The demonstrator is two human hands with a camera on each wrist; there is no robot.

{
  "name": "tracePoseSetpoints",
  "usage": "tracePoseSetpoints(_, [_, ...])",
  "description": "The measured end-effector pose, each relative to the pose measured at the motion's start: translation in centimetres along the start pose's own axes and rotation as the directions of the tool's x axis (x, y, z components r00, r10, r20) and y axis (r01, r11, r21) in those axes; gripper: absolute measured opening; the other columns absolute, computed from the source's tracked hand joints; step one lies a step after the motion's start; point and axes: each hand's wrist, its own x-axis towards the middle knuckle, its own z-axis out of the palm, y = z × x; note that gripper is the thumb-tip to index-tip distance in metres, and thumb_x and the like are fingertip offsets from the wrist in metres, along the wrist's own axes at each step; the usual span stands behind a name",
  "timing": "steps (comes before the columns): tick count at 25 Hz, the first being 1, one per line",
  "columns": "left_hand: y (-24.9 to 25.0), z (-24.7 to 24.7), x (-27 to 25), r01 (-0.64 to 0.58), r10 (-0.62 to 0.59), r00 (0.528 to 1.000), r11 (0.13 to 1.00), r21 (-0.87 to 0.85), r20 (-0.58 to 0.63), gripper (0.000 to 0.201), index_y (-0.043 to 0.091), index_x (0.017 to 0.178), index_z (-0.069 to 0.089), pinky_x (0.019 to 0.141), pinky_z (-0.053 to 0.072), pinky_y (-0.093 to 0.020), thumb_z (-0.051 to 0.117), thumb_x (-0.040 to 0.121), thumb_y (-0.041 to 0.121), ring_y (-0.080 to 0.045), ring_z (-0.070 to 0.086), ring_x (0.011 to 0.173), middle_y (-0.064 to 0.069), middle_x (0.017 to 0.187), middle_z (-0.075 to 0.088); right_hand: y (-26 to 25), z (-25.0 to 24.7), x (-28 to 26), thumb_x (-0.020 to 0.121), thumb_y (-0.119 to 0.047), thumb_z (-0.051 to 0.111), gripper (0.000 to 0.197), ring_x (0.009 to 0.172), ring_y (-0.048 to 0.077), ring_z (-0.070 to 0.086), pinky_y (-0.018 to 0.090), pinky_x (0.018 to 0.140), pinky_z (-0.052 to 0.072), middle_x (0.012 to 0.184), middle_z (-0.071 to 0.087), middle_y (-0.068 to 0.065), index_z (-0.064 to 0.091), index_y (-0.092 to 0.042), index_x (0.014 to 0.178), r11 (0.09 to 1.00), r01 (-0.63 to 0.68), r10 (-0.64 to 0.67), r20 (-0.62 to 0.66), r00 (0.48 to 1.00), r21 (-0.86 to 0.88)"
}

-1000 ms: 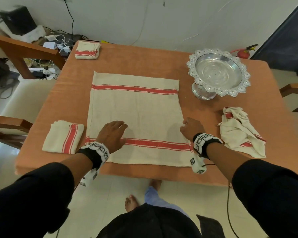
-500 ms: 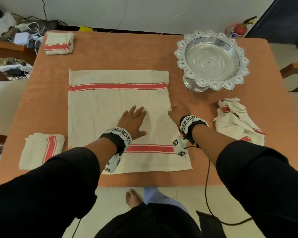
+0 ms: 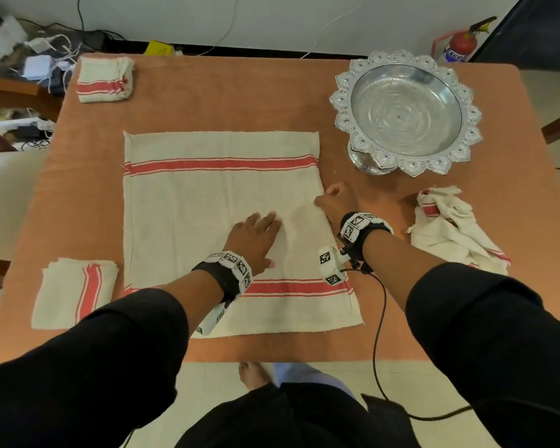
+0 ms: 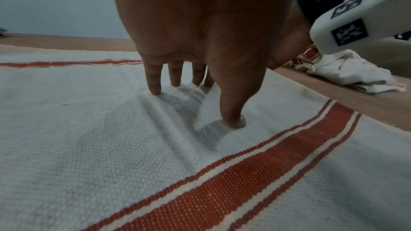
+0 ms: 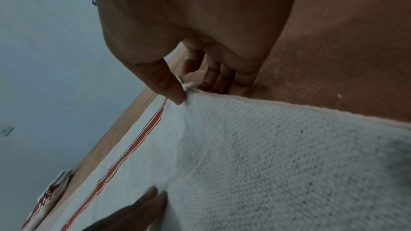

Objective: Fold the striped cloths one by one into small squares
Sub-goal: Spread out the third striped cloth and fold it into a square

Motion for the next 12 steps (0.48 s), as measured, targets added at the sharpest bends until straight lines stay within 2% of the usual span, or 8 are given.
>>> tracePoseSetpoints(3, [-0.1, -0.1, 0.1, -0.002, 0.002, 1.0, 1.0, 0.013, 0.008, 0.106, 0.019, 0.161, 0.016, 0.115, 0.04, -0.053, 0.078, 0.083, 0.055, -0.037, 0.024, 0.153, -0.004, 0.171, 0.012, 0.1, 0.1, 0.8, 0.072, -0.001, 0.073, 0.031, 0.072, 0.015, 0.057, 0.025, 0.061, 0.048, 0.086, 0.059, -0.002, 0.055, -0.018, 0.092, 0.999, 0.054, -0.054, 0.001, 0.999, 0.008])
tracePoseSetpoints(7, [-0.2, -0.2, 0.1, -0.005, 0.005, 1.0, 1.0, 0.025, 0.015, 0.107, 0.019, 0.161, 0.015, 0.115, 0.041, -0.052, 0.077, 0.083, 0.056, -0.037, 0.023, 0.153, -0.005, 0.171, 0.01, 0.9, 0.1, 2.0, 0.071, -0.001, 0.068, 0.043, 0.1, 0.016, 0.066, 0.031, 0.089, 0.056, 0.107, 0.069, -0.003, 0.067, -0.023, 0.107, 0.988, 0.134, -0.128, 0.082, 0.988, -0.074])
tracePoseSetpoints(10, [-0.2, -0.2, 0.2, -0.007, 0.007, 1.0, 1.0, 0.019, 0.01, 0.107, 0.019, 0.161, 0.014, 0.114, 0.041, -0.051, 0.077, 0.083, 0.056, -0.036, 0.024, 0.153, -0.004, 0.171, 0.01, 1.4, 0.1, 3.0, 0.067, -0.01, 0.065, 0.054, 0.111, 0.014, 0.063, 0.04, 0.103, 0.052, 0.122, 0.068, 0.001, 0.071, -0.026, 0.118, 0.971, 0.178, -0.161, 0.117, 0.98, -0.156])
tracePoseSetpoints(12, [-0.2, -0.2, 0.1, -0.008, 0.008, 1.0, 1.0, 0.022, 0.003, 0.107, 0.02, 0.161, 0.014, 0.114, 0.042, -0.051, 0.077, 0.083, 0.057, -0.036, 0.025, 0.153, -0.004, 0.171, 0.011, 1.1, -0.2, 3.0, 0.072, -0.011, 0.065, 0.056, 0.118, 0.017, 0.059, 0.037, 0.109, 0.046, 0.131, 0.064, 0.004, 0.069, -0.023, 0.126, 0.948, 0.216, -0.192, 0.121, 0.974, -0.233])
